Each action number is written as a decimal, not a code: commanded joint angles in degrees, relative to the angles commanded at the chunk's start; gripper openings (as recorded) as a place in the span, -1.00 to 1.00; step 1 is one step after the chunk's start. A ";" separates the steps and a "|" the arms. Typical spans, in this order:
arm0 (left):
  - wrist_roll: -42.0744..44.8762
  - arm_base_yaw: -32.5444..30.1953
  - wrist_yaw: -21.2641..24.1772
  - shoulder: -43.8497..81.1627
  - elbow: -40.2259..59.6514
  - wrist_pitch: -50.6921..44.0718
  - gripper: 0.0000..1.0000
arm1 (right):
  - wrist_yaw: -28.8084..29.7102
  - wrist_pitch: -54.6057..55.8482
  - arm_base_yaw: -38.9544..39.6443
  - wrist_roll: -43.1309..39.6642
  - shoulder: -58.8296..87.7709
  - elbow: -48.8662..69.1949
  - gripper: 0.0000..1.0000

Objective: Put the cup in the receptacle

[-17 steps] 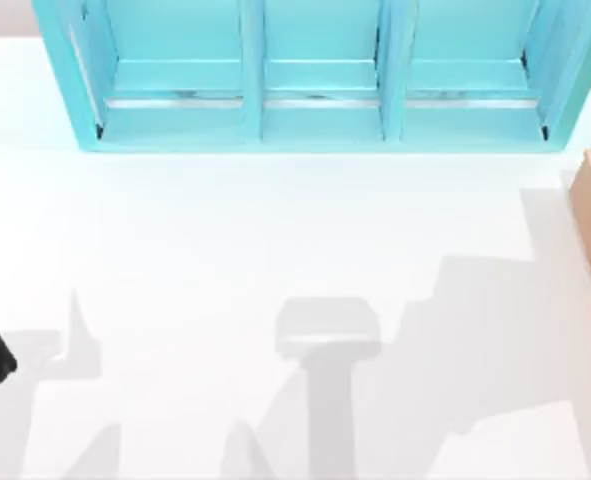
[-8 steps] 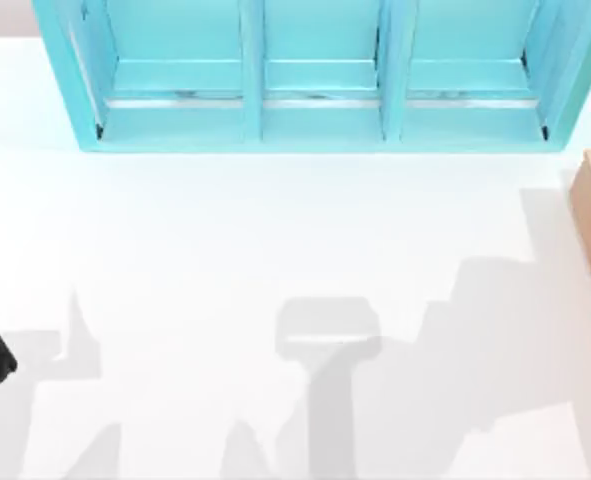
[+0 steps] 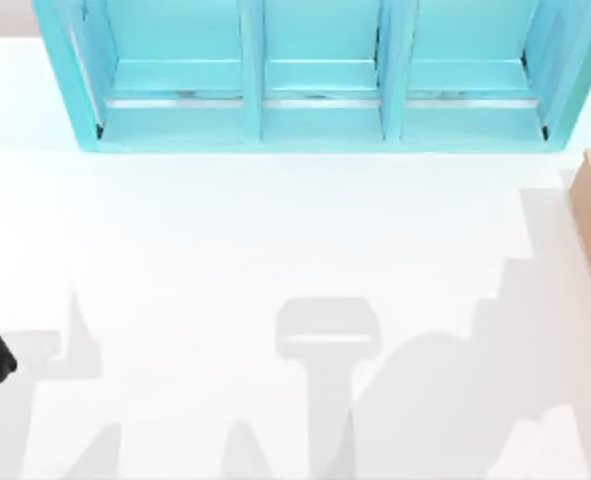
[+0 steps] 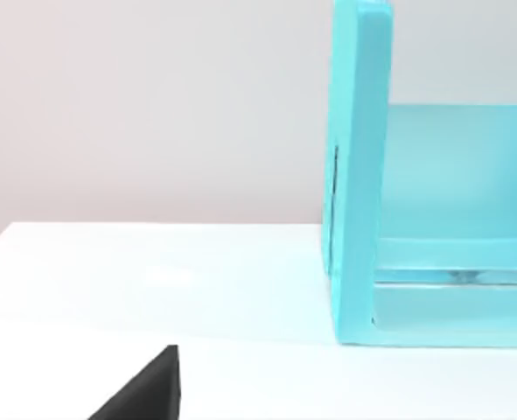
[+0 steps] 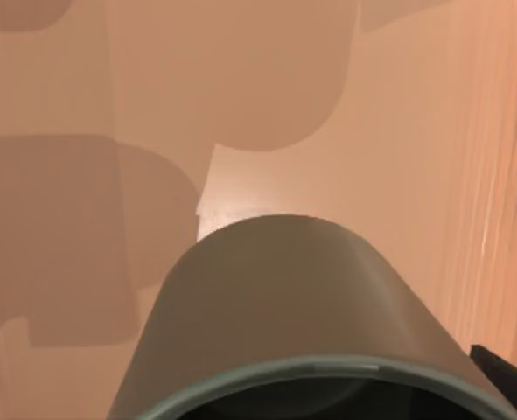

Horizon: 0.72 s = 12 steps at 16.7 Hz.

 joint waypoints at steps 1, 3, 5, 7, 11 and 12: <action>0.00 0.00 0.00 0.00 0.00 0.00 1.00 | 0.00 0.00 0.00 0.00 0.00 0.00 -1.00; 0.00 0.00 0.00 0.00 0.00 0.00 1.00 | 0.00 0.00 0.00 0.00 0.00 0.00 -0.85; 0.00 0.00 0.00 0.00 0.00 0.00 1.00 | 0.00 0.00 0.00 0.00 0.00 0.00 -0.55; 0.00 0.00 0.00 0.00 0.00 0.00 1.00 | 0.00 0.00 0.00 0.00 0.00 0.00 -0.25; 0.00 0.00 0.00 0.00 0.00 0.00 1.00 | 0.00 0.00 0.00 0.00 0.00 0.00 0.36; 0.00 0.00 0.00 0.00 0.00 0.00 1.00 | 0.00 0.00 0.00 0.00 0.00 0.00 0.51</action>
